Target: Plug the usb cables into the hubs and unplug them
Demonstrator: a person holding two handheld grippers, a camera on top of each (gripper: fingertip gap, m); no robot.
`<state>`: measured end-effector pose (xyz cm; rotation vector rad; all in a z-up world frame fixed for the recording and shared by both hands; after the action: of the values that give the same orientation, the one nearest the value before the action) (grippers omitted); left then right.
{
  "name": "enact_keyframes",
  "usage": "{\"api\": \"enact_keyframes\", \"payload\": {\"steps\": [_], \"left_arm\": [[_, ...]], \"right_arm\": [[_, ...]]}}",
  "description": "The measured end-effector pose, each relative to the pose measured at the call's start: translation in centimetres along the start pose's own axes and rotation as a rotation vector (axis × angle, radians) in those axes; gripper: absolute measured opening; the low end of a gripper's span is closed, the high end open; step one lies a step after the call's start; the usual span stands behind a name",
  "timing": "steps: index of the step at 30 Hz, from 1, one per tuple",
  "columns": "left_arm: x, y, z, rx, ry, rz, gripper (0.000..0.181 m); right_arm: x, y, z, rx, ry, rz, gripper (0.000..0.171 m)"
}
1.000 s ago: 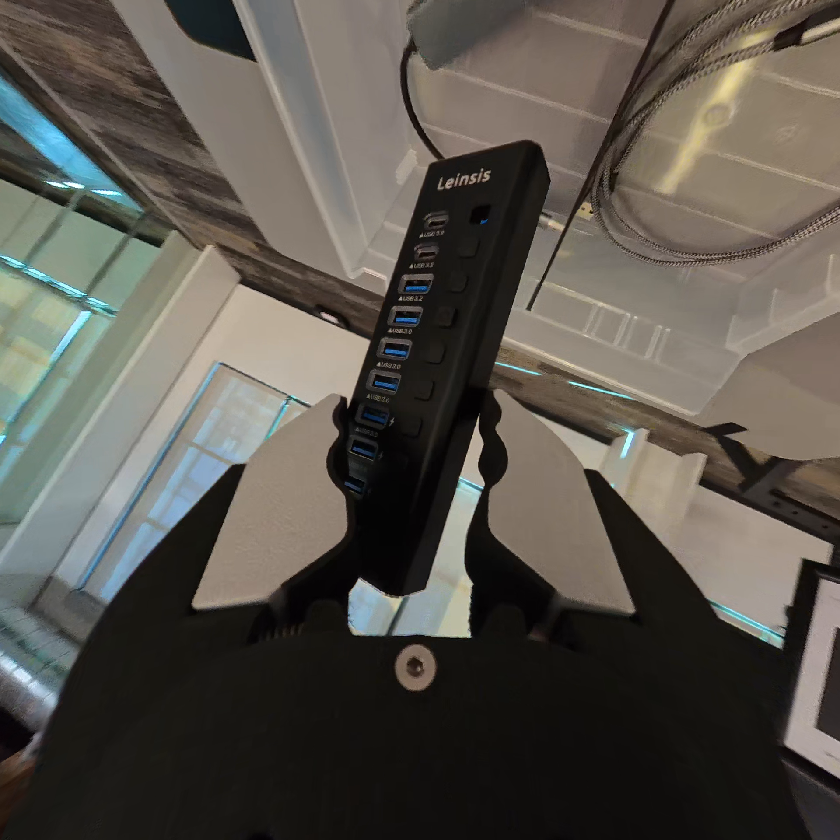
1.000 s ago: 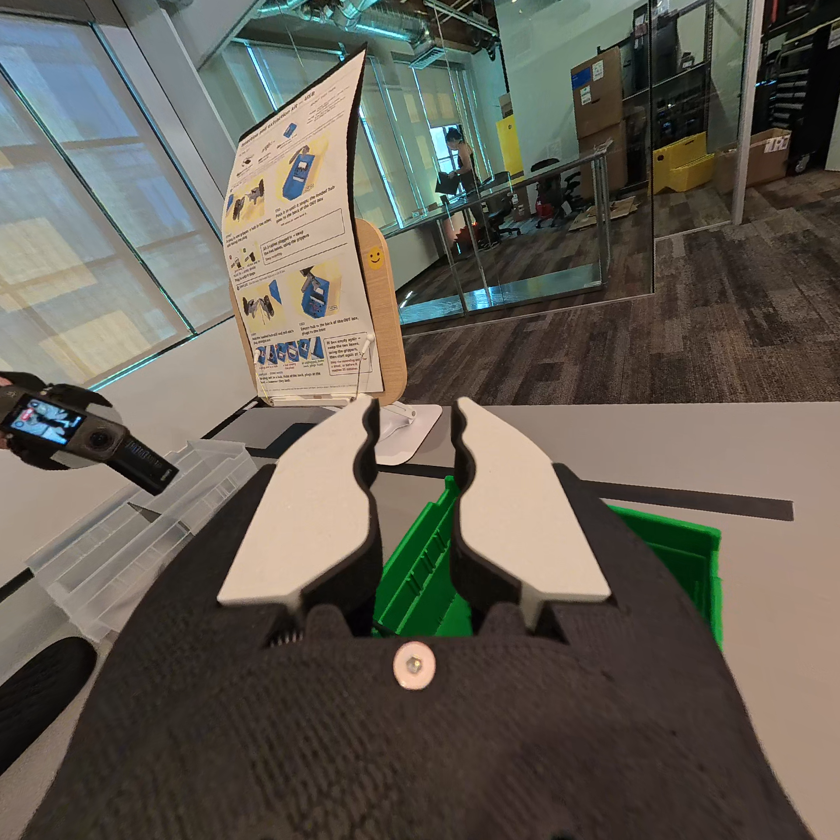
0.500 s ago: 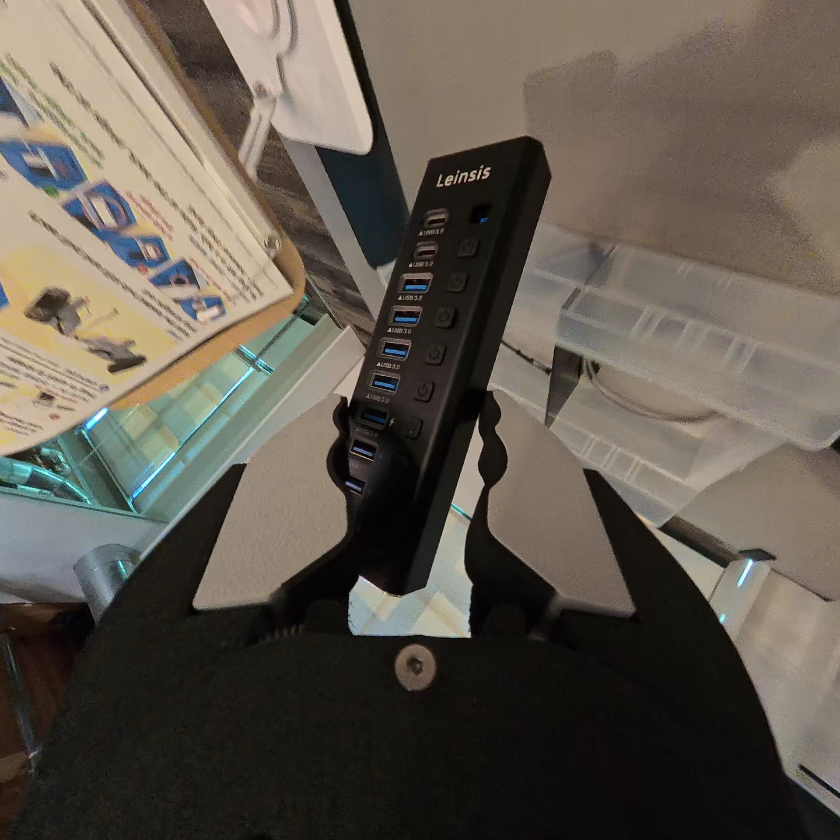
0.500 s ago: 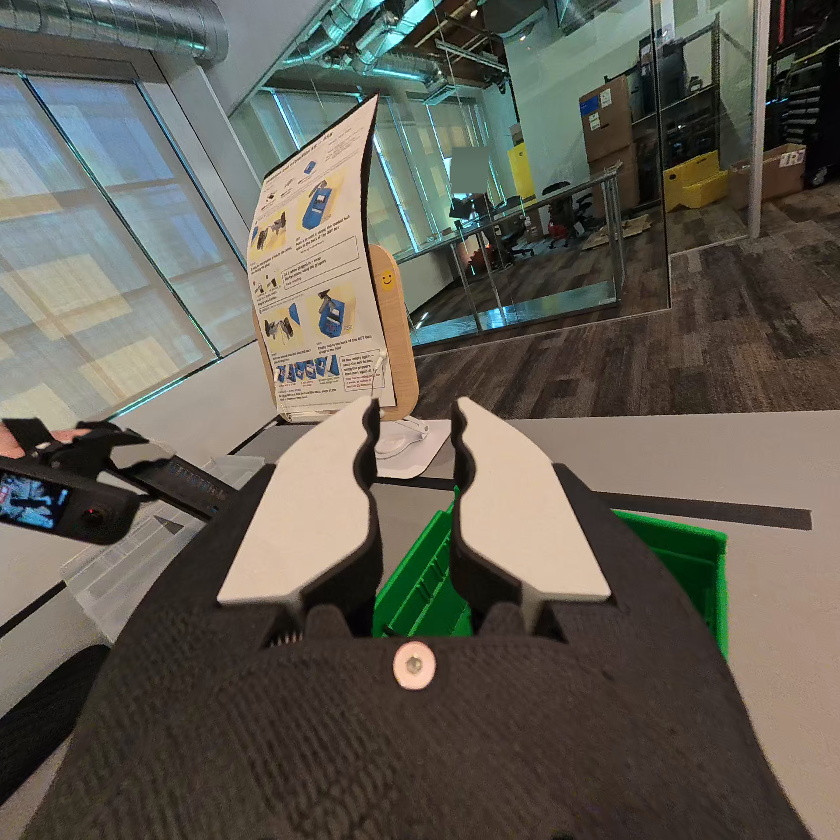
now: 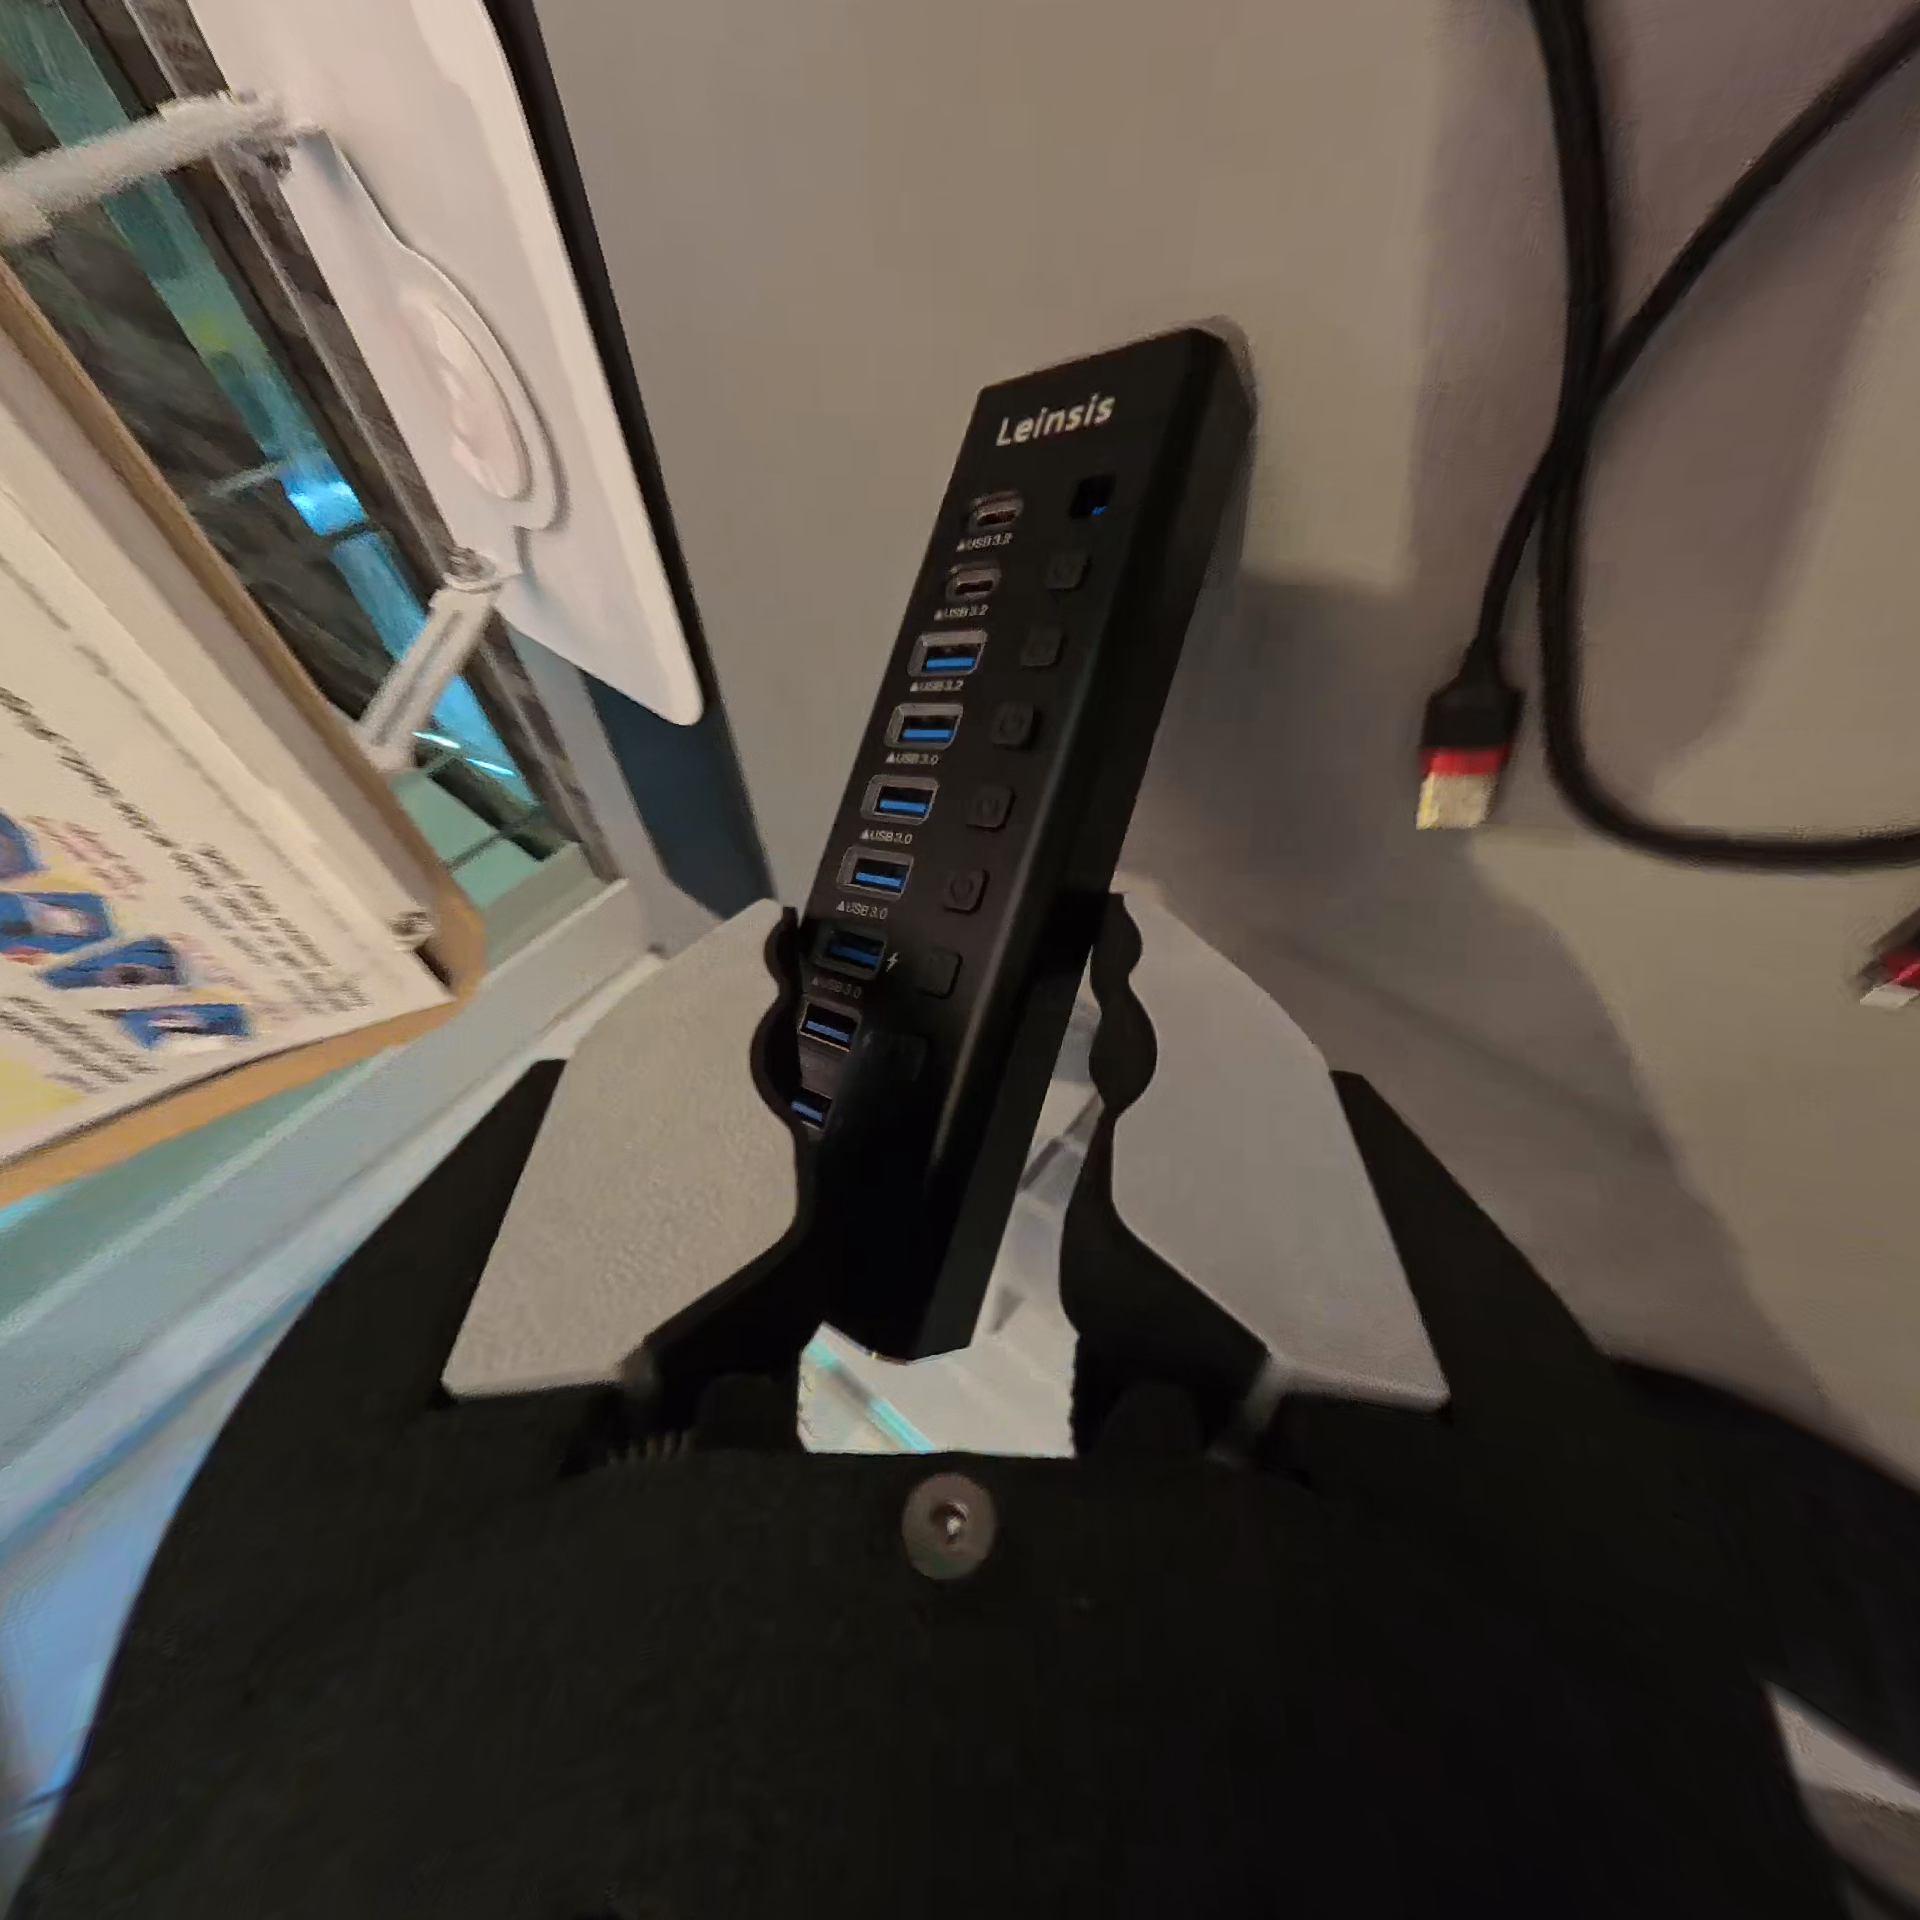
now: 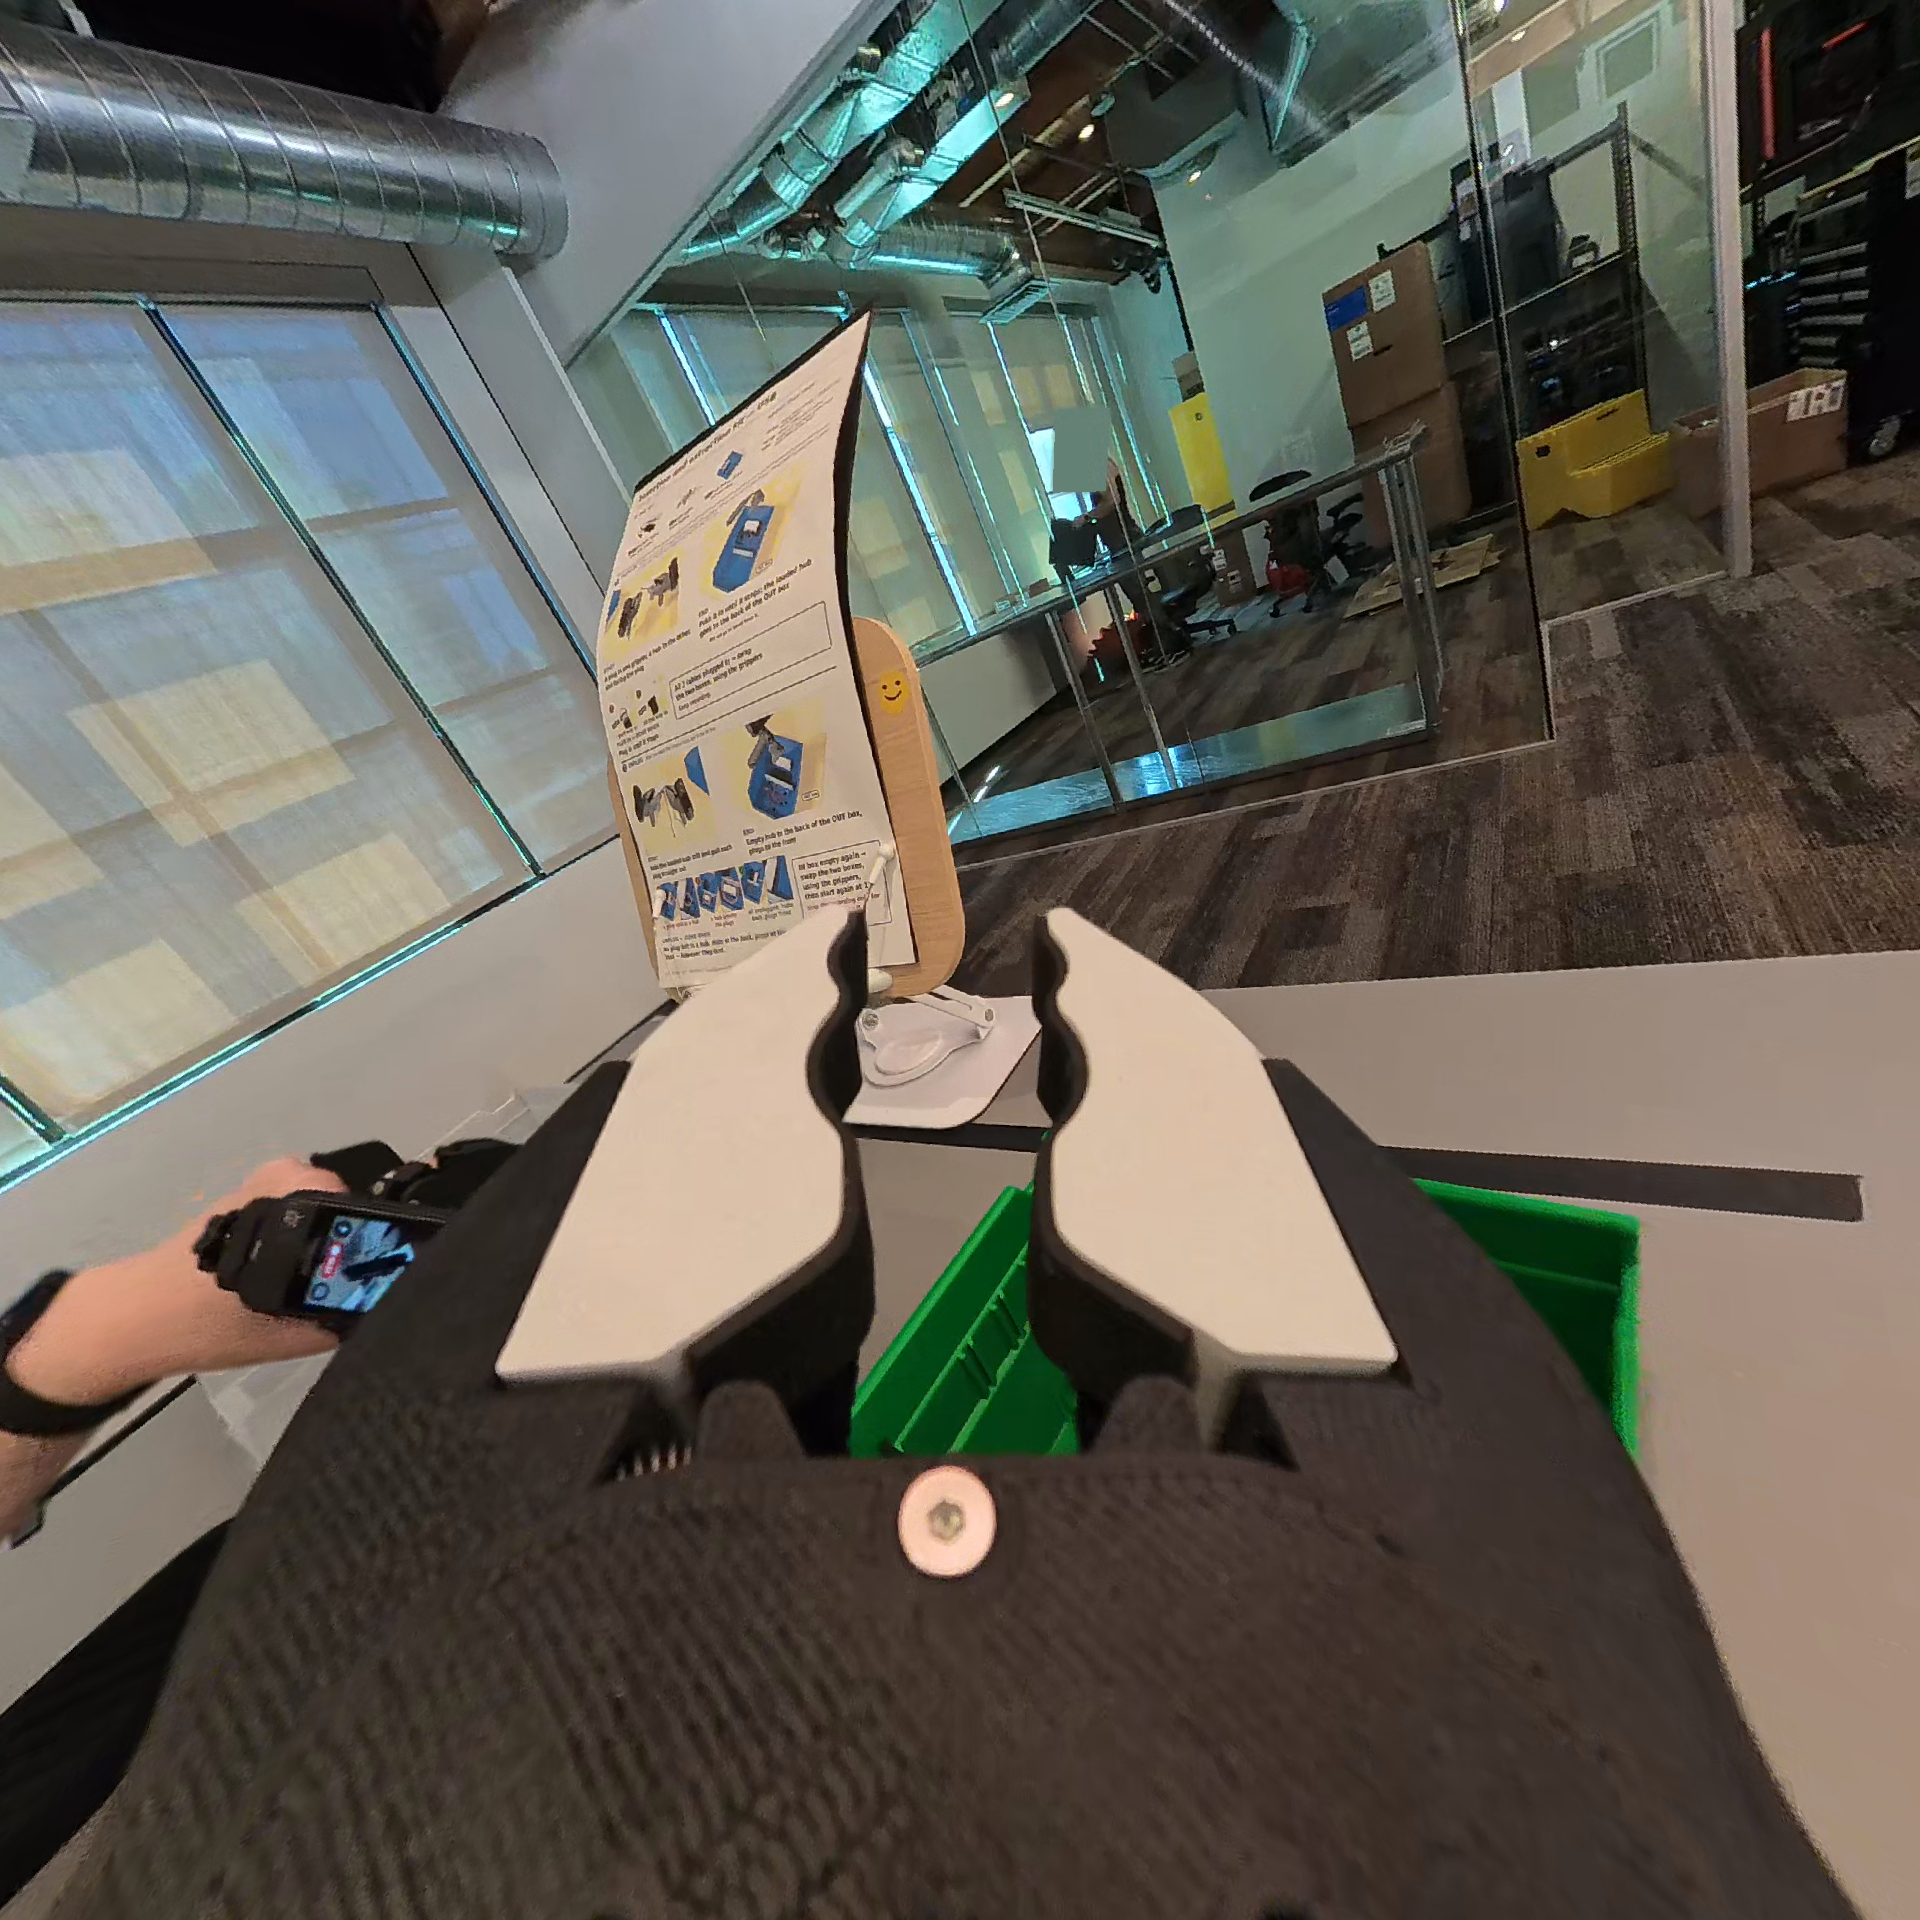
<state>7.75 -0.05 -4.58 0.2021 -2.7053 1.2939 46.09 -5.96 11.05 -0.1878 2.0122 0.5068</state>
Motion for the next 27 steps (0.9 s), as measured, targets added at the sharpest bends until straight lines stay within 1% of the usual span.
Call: {"api": "enact_keyframes", "payload": {"steps": [1, 2, 3, 4, 6, 7, 8, 9, 11, 13, 17, 19, 21, 22, 25, 27], "left_arm": [[0.1, 0.3, 0.4, 0.014, -0.051, 0.007, 0.053], [0.0, 0.5, 1.0, 0.032, -0.085, 0.034, 0.038], [0.0, 0.6, 1.1, 0.01, -0.114, 0.069, 0.028], [0.2, 0.9, 1.3, 0.0, -0.147, 0.085, 0.025], [0.7, 2.1, 2.8, 0.075, -0.225, 0.103, 0.023], [1.0, 2.7, 3.2, 0.078, -0.272, 0.114, 0.017], [1.4, 2.9, 2.8, 0.022, -0.314, 0.146, 0.012], [1.8, 2.9, 2.5, -0.001, -0.354, 0.172, 0.0], [2.3, 2.8, 2.8, 0.094, -0.443, 0.221, 0.0], [2.4, 2.9, 2.9, 0.143, -0.491, 0.264, 0.0], [2.7, 3.0, 1.4, 0.056, -0.465, 0.301, 0.0], [1.9, 3.1, 0.6, 0.113, -0.483, 0.345, 0.016], [0.6, 3.8, 0.8, 0.262, -0.491, 0.37, 0.033], [0.3, 4.5, 0.8, 0.312, -0.486, 0.341, 0.042], [0.3, 7.3, 0.4, 0.333, -0.443, 0.217, 0.067], [0.1, 8.7, 0.5, 0.372, -0.423, 0.183, 0.068]], "right_arm": [[-0.1, -0.1, 0.1, 0.001, 0.006, 0.007, 0.031], [-0.2, -0.3, 0.3, 0.001, 0.012, 0.014, 0.031], [-0.3, -0.4, 0.4, 0.001, 0.018, 0.022, 0.031], [-0.4, -0.5, 0.4, 0.0, 0.025, 0.03, 0.031], [-0.4, -0.6, 0.5, -0.002, 0.032, 0.036, 0.031], [-0.4, -0.6, 0.5, -0.002, 0.033, 0.036, 0.031], [-0.4, -0.6, 0.5, -0.002, 0.034, 0.036, 0.031], [-0.4, -0.6, 0.5, -0.004, 0.033, 0.035, 0.031], [-0.4, -0.5, 0.4, -0.008, 0.034, 0.033, 0.031], [-0.3, -0.4, 0.2, -0.011, 0.027, 0.029, 0.031], [-0.4, -0.4, 0.1, -0.01, 0.023, 0.03, 0.031], [-0.4, -0.5, 0.0, -0.009, 0.025, 0.031, 0.031], [-0.3, -0.5, 0.0, -0.007, 0.022, 0.026, 0.031], [-0.3, -0.5, 0.0, -0.007, 0.021, 0.024, 0.031], [-0.4, -0.5, 0.1, -0.007, 0.022, 0.026, 0.031], [-0.4, -0.5, 0.0, -0.009, 0.023, 0.027, 0.031]]}}
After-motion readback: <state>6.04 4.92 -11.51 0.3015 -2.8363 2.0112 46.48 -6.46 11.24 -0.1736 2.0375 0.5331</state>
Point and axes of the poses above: each gripper's, where its closed fingertips meet, y out along the fingers, x out of its underside, z = x × y across the jaws, the point moved 4 cm from there along -y, back along the fingers, and after that the axes turned 8 degrees about z, right-handed, at the moved point
